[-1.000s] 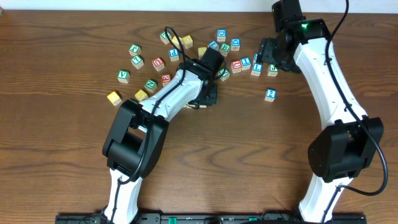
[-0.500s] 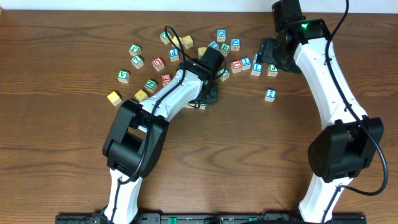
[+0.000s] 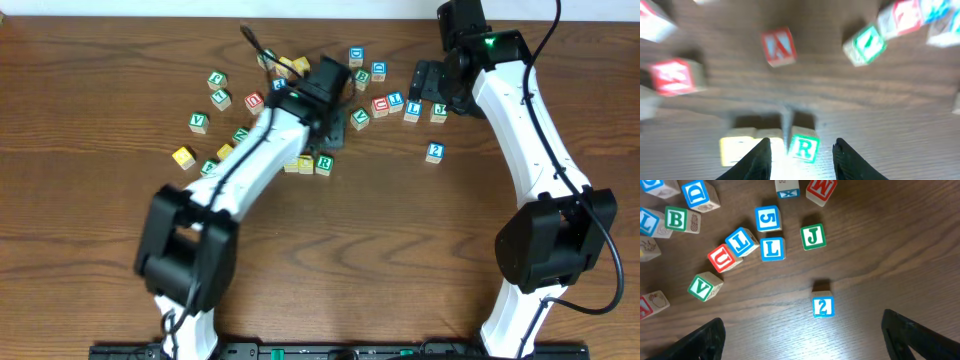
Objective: Spell out CORL
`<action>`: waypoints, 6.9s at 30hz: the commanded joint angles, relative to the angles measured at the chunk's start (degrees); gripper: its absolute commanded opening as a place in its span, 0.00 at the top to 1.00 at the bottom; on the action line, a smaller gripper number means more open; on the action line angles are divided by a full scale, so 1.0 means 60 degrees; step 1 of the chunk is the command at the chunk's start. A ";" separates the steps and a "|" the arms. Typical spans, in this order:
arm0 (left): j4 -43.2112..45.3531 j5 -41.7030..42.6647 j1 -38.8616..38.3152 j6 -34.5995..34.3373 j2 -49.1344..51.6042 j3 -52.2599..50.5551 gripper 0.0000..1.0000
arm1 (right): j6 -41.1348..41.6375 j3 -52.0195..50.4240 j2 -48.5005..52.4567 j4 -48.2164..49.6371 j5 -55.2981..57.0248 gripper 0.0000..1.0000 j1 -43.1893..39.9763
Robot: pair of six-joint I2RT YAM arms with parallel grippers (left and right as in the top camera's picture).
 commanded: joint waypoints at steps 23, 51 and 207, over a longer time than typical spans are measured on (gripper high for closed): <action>-0.1005 -0.1217 0.2659 0.0659 -0.1574 0.0262 0.60 | 0.0994 -0.2065 -0.0244 0.3100 -0.0073 0.29 -0.0033; -0.1009 -0.1213 0.2659 0.0656 -0.1563 -0.0117 0.60 | 0.0984 -0.3195 0.1169 0.5217 -0.0670 0.36 0.0120; -0.2058 -0.0765 0.2659 0.0656 -0.1566 -0.0117 0.66 | -0.0951 -0.0681 0.1184 0.0801 -0.2728 0.79 0.3333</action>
